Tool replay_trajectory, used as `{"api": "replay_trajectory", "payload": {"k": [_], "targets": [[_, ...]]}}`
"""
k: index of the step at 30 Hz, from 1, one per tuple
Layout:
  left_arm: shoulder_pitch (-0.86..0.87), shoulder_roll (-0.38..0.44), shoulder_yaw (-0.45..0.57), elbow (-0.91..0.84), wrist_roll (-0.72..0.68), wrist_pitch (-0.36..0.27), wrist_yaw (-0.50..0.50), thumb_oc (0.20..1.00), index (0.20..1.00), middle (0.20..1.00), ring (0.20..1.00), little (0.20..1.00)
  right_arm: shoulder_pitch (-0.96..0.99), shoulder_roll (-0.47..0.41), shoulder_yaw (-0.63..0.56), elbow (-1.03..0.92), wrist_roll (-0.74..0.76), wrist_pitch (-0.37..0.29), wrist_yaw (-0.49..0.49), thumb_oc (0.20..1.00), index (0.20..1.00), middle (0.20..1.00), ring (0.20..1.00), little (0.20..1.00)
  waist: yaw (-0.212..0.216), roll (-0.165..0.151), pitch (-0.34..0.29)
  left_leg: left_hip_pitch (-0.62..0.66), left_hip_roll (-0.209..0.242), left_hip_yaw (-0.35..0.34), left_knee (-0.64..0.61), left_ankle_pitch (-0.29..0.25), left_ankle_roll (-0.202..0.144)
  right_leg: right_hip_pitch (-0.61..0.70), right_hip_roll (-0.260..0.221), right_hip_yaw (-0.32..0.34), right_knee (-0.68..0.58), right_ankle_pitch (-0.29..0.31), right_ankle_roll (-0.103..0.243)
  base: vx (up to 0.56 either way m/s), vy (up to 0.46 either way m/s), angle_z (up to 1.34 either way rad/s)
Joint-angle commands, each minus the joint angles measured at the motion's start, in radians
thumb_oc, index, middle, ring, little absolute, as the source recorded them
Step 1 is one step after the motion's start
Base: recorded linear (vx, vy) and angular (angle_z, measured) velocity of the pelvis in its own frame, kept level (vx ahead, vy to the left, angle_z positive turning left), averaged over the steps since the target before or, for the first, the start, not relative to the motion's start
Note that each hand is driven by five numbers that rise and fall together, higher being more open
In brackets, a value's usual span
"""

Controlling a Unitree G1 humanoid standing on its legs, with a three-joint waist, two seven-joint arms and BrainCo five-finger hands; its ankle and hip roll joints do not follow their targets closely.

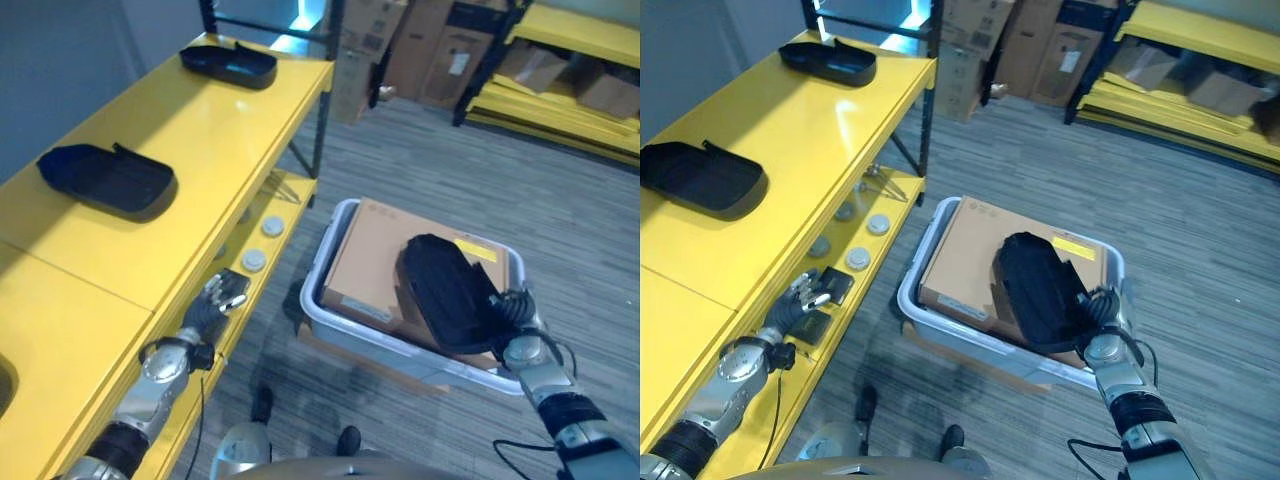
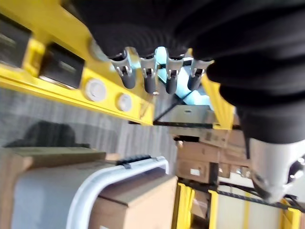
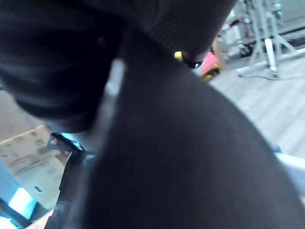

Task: Move parts from the plastic box to the shelf.

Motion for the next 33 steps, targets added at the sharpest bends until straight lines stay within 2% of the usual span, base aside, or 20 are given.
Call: {"api": "replay_trajectory", "payload": {"k": [1, 4, 5, 8, 13, 20, 29, 33], "targets": [[-0.086, -0.032, -0.004, -0.039, -0.158, 0.105, -0.036, 1.0, 1.0, 1.0, 1.0, 1.0, -0.073, -0.142, -0.065, -0.161, -0.191, -0.048, -0.068, 0.2, 0.2, 0.2, 0.2, 0.2, 0.006, 0.008, -0.038, 0.082, 0.07, 0.079, -0.001, -0.07, -0.041, -0.024, -0.045, 0.015, -0.005, 0.031, 0.033, -0.01, -0.056, -0.09], [-0.122, -0.063, -0.01, -0.097, -0.276, 0.181, -0.032, 1.0, 1.0, 1.0, 1.0, 1.0, -0.092, -0.177, -0.075, -0.301, -0.277, -0.062, -0.06, 0.2, 0.2, 0.2, 0.2, 0.2, -0.018, 0.004, -0.051, 0.099, 0.07, 0.087, -0.001, -0.078, -0.037, -0.013, -0.04, 0.028, -0.005, 0.023, 0.032, 0.0, -0.037, -0.11], [-0.14, -0.074, -0.013, -0.125, -0.322, 0.221, -0.015, 1.0, 1.0, 1.0, 1.0, 1.0, -0.107, -0.187, -0.072, -0.343, -0.29, -0.057, -0.053, 0.2, 0.2, 0.2, 0.2, 0.2, -0.026, 0.003, -0.053, 0.105, 0.071, 0.089, -0.001, -0.08, -0.036, -0.008, -0.038, 0.032, -0.005, 0.019, 0.032, 0.0, -0.039, -0.21], [-0.19, -0.103, -0.039, -0.149, -0.438, 0.289, 0.015, 1.0, 1.0, 1.0, 1.0, 1.0, -0.178, -0.22, -0.042, -0.41, -0.307, -0.082, -0.053, 0.2, 0.2, 0.2, 0.2, 0.2, -0.04, -0.001, -0.064, 0.118, 0.072, 0.092, -0.001, -0.086, -0.034, 0.003, -0.032, 0.04, -0.005, 0.011, 0.03, 0.0, -0.023, -0.12], [-0.267, -0.163, -0.085, -0.157, -0.586, 0.346, 0.061, 1.0, 1.0, 1.0, 1.0, 1.0, -0.311, -0.226, 0.032, -0.477, -0.323, -0.134, -0.053, 0.2, 0.2, 0.2, 0.2, 0.2, -0.055, -0.004, -0.073, 0.133, 0.074, 0.097, -0.001, -0.096, -0.03, 0.017, -0.028, 0.046, -0.005, -0.002, 0.029, 0.0, -0.011, -0.1], [-0.314, -0.21, -0.115, -0.149, -0.635, 0.327, 0.058, 1.0, 1.0, 1.0, 1.0, 1.0, -0.409, -0.2, 0.108, -0.511, -0.31, -0.178, -0.014, 0.2, 0.2, 0.2, 0.2, 0.2, -0.055, -0.006, -0.079, 0.143, 0.074, 0.092, -0.001, -0.105, -0.028, 0.024, -0.025, 0.048, -0.004, -0.012, 0.028, 0.0, -0.001, -0.01], [-0.358, -0.241, -0.161, -0.174, -0.642, 0.304, 0.049, 1.0, 1.0, 1.0, 1.0, 1.0, -0.479, -0.111, 0.237, -0.496, -0.307, -0.228, 0.022, 0.2, 0.2, 0.2, 0.2, 0.2, -0.034, -0.003, -0.074, 0.144, 0.07, 0.07, -0.001, -0.106, -0.027, 0.031, -0.027, 0.034, -0.002, -0.014, 0.027, 0.0, 0.0, 0.0], [-0.367, -0.247, -0.177, -0.158, -0.645, 0.275, 0.056, 1.0, 1.0, 1.0, 1.0, 1.0, -0.504, -0.076, 0.282, -0.486, -0.308, -0.256, 0.022, 0.2, 0.2, 0.2, 0.2, 0.2, -0.025, -0.003, -0.075, 0.142, 0.065, 0.06, -0.001, -0.106, -0.027, 0.033, -0.028, 0.027, -0.003, -0.013, 0.028, -0.01, -0.007, 0.03]]}}
